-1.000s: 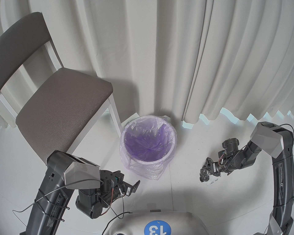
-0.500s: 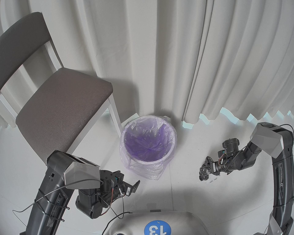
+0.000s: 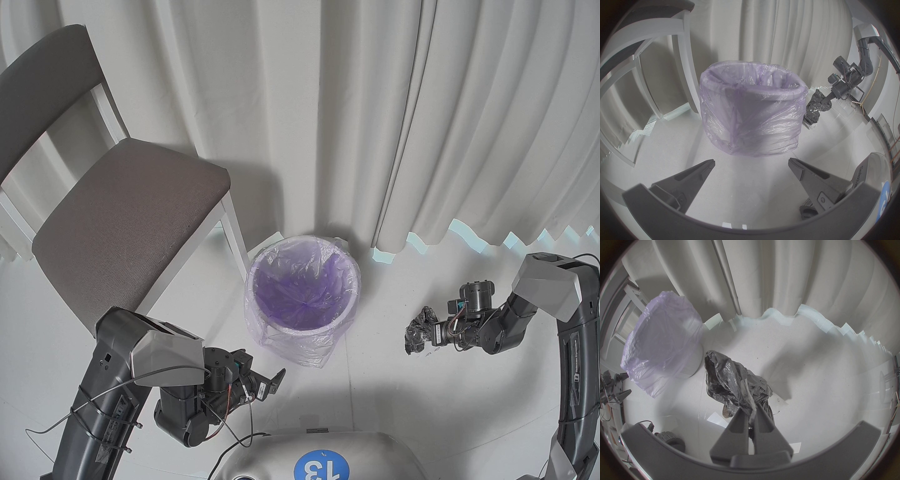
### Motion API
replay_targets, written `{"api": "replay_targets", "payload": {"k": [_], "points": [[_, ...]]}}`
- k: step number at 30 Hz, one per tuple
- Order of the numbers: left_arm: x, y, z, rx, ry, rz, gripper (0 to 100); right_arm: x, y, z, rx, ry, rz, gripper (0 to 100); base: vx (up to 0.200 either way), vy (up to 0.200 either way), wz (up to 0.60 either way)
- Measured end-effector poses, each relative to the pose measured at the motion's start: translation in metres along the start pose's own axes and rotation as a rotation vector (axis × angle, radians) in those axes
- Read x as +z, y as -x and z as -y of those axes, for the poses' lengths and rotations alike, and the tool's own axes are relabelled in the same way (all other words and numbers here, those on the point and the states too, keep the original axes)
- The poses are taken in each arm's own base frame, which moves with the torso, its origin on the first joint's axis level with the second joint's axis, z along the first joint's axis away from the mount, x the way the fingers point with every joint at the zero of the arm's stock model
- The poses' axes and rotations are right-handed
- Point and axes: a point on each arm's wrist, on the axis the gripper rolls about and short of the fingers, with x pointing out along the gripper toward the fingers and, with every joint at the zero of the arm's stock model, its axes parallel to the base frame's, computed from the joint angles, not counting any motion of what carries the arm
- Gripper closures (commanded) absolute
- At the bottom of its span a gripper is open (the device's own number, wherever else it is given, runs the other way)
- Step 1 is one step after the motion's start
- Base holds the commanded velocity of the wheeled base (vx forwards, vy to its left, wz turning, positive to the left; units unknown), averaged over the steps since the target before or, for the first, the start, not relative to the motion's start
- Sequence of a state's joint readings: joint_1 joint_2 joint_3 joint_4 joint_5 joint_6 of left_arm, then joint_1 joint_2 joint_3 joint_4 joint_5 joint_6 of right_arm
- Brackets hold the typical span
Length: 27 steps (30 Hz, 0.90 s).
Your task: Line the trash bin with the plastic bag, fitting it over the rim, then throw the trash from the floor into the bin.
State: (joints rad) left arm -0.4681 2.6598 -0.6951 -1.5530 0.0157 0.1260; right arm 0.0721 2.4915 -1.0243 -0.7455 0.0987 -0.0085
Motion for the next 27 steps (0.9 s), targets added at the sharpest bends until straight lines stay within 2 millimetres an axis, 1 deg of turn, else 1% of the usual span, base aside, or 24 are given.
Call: {"api": "replay_targets", "payload": {"k": [4,8,11,14,17,18,20,21,25,27], "points": [[0.0,0.0,0.0,0.004,0.004,-0.002,0,0.008,0.015,0.0,-0.001,0.0,0.021,100,0.0,0.0,0.0],[-0.002,0.002,0.001,0.014,0.004,-0.011,0,0.021,0.037,-0.004,0.001,0.002,0.058,100,0.0,0.0,0.0],[-0.003,0.003,0.002,0.021,0.003,-0.02,0,0.032,0.057,-0.009,0.008,0.003,0.098,100,0.0,0.0,0.0],[-0.004,0.004,0.003,0.025,0.002,-0.027,0,0.044,0.081,-0.019,0.024,0.01,0.156,100,0.0,0.0,0.0],[-0.004,0.005,0.004,0.03,0.001,-0.032,0,0.056,0.104,-0.033,0.048,0.03,0.213,100,0.0,0.0,0.0],[-0.005,0.006,0.004,0.033,0.001,-0.034,0,0.063,0.115,-0.042,0.063,0.044,0.243,100,0.0,0.0,0.0],[-0.005,0.006,0.004,0.037,0.002,-0.036,0,0.069,0.126,-0.052,0.083,0.059,0.27,100,0.0,0.0,0.0],[-0.005,0.007,0.005,0.044,0.004,-0.038,0,0.074,0.137,-0.063,0.105,0.076,0.288,100,0.0,0.0,0.0],[-0.006,0.007,0.006,0.063,0.015,-0.045,0,0.085,0.166,-0.09,0.145,0.115,0.284,100,0.0,0.0,0.0],[-0.006,0.008,0.006,0.074,0.027,-0.047,0,0.095,0.18,-0.105,0.165,0.135,0.311,100,0.0,0.0,0.0]]}}
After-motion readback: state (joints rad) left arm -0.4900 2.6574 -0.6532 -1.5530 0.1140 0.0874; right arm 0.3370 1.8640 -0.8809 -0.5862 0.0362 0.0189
